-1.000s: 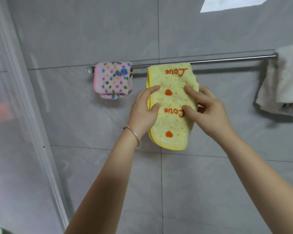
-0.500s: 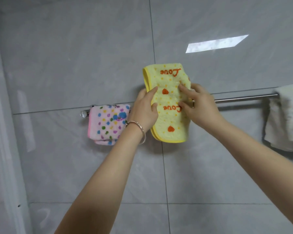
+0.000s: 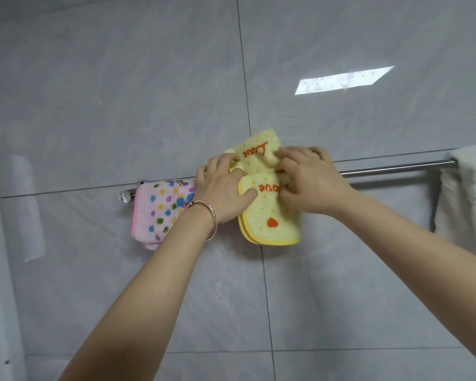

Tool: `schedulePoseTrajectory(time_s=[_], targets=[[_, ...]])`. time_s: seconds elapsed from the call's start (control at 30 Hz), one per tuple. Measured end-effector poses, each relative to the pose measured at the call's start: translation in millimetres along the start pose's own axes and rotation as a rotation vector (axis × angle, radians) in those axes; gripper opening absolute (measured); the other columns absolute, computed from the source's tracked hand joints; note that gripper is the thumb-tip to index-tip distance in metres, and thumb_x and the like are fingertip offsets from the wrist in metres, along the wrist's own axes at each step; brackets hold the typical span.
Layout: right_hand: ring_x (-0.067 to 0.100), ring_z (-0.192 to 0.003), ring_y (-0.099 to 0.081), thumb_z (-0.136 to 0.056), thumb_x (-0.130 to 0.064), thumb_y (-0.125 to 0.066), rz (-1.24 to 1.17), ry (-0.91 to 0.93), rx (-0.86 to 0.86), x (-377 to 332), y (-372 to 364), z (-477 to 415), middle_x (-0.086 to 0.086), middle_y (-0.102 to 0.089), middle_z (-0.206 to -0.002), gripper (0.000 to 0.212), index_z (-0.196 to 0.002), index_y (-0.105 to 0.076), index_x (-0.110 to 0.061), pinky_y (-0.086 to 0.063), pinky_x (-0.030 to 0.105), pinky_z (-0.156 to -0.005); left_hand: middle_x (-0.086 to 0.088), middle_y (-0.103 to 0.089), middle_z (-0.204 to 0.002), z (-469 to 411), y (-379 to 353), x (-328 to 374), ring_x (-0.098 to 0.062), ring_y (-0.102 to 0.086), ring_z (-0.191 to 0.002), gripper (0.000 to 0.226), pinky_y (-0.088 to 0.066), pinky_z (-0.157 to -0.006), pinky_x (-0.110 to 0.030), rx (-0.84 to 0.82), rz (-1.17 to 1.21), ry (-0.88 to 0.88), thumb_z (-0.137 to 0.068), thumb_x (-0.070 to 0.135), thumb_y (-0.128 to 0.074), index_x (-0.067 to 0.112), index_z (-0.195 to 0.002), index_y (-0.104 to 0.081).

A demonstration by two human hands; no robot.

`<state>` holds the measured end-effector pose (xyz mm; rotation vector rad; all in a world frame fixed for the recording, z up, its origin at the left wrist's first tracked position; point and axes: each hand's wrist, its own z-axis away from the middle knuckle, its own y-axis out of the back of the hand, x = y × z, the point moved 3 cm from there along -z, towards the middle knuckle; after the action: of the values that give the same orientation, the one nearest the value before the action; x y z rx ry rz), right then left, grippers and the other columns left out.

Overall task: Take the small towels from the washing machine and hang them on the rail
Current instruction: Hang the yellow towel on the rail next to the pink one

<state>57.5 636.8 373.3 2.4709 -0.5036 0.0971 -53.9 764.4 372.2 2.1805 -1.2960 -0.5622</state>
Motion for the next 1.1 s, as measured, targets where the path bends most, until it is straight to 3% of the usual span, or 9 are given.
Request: schedulePoseTrajectory(time_s=[0.1, 0.2, 0.43, 0.57, 0.7, 0.87, 1.0, 1.1], targets=[[0.024, -0.111, -0.052, -0.076, -0.036, -0.058, 0.029, -0.019, -0.175, -2.1, -1.4, -6.2, 0.004, -0.06, -0.111, 0.045, -0.114, -0.047, -0.014, -0.026, 0.034, -0.099, 0.0, -0.052, -0.122, -8.7, -0.6, -1.3, -0.02, -0.039, -0.122, 0.055, -0.023, -0.097, -0.038, -0.18, -0.045, -0.036, -0.072, 0.063, -0.046, 0.022, -0.108, -0.05], [0.025, -0.09, -0.054, -0.075, -0.042, -0.065, -0.031, -0.09, -0.322, -2.8, 0.5, -9.8, 0.0, -0.057, -0.095, 0.05, -0.111, -0.044, -0.017, -0.035, 0.032, -0.076, -0.001, -0.062, -0.105, -16.8, 0.6, -1.9, -0.024, -0.053, -0.108, 0.051, -0.027, -0.087, -0.036, -0.315, -0.063, -0.026, -0.066, 0.066, -0.052, 0.027, -0.097, -0.044], [0.017, -0.072, -0.052, -0.06, -0.055, -0.077, -0.119, -0.213, -0.489, 0.8, -4.0, -26.7, -0.009, -0.052, -0.07, 0.045, -0.077, -0.05, -0.023, -0.038, 0.029, -0.056, 0.003, -0.064, -0.107, -24.3, 3.2, -0.2, -0.024, -0.057, -0.098, 0.044, -0.036, -0.077, -0.03, -0.422, -0.04, 0.004, -0.062, 0.056, -0.072, 0.031, -0.089, -0.047], [0.018, -0.076, -0.057, -0.06, -0.049, -0.078, -0.193, -0.237, -0.521, 0.9, -5.8, -31.7, -0.002, -0.063, -0.08, 0.043, -0.087, -0.061, -0.02, -0.042, 0.028, -0.062, 0.005, -0.066, -0.099, -28.0, 3.5, -1.5, -0.021, -0.06, -0.093, 0.05, -0.048, -0.084, -0.032, -0.507, 0.037, 0.037, -0.056, 0.054, -0.077, 0.03, -0.095, -0.058], [0.021, -0.086, -0.057, -0.064, -0.047, -0.077, -0.24, -0.23, -0.497, 3.6, -5.8, -28.6, -0.001, -0.063, -0.091, 0.045, -0.094, -0.058, -0.02, -0.043, 0.029, -0.071, 0.004, -0.063, -0.102, -29.8, 2.5, -1.5, -0.022, -0.058, -0.094, 0.059, -0.048, -0.082, -0.033, -0.528, -0.015, 0.018, -0.053, 0.055, -0.078, 0.026, -0.099, -0.054], [0.017, -0.089, -0.056, -0.067, -0.058, -0.07, -0.269, -0.241, -0.446, 6.3, -3.8, -24.8, -0.009, -0.06, -0.09, 0.051, -0.102, -0.051, -0.026, -0.044, 0.031, -0.075, 0.002, -0.062, -0.113, -25.3, 5.2, -2.1, -0.024, -0.055, -0.099, 0.071, -0.04, -0.082, -0.034, -0.414, -0.081, 0.017, -0.054, 0.061, -0.074, 0.029, -0.111, -0.047], [0.015, -0.092, -0.051, -0.064, -0.046, -0.078, -0.256, -0.159, -0.34, 7.6, 3.3, -16.8, -0.007, -0.055, -0.105, 0.066, -0.119, -0.048, -0.024, -0.045, 0.032, -0.08, 0.0, -0.051, -0.129, -19.6, 12.6, 0.0, -0.024, -0.046, -0.121, 0.084, -0.038, -0.093, -0.038, -0.281, -0.081, -0.032, -0.059, 0.056, -0.074, 0.028, -0.131, -0.039], [0.015, -0.092, -0.049, -0.069, -0.043, -0.076, -0.282, -0.179, -0.368, 13.3, 5.8, -8.4, -0.007, -0.054, -0.105, 0.066, -0.124, -0.045, -0.026, -0.041, 0.03, -0.077, 0.0, -0.051, -0.132, -17.3, 14.8, 3.6, -0.024, -0.047, -0.121, 0.07, -0.039, -0.097, -0.038, -0.268, 0.049, -0.063, -0.072, 0.049, -0.066, 0.028, -0.132, -0.038]])
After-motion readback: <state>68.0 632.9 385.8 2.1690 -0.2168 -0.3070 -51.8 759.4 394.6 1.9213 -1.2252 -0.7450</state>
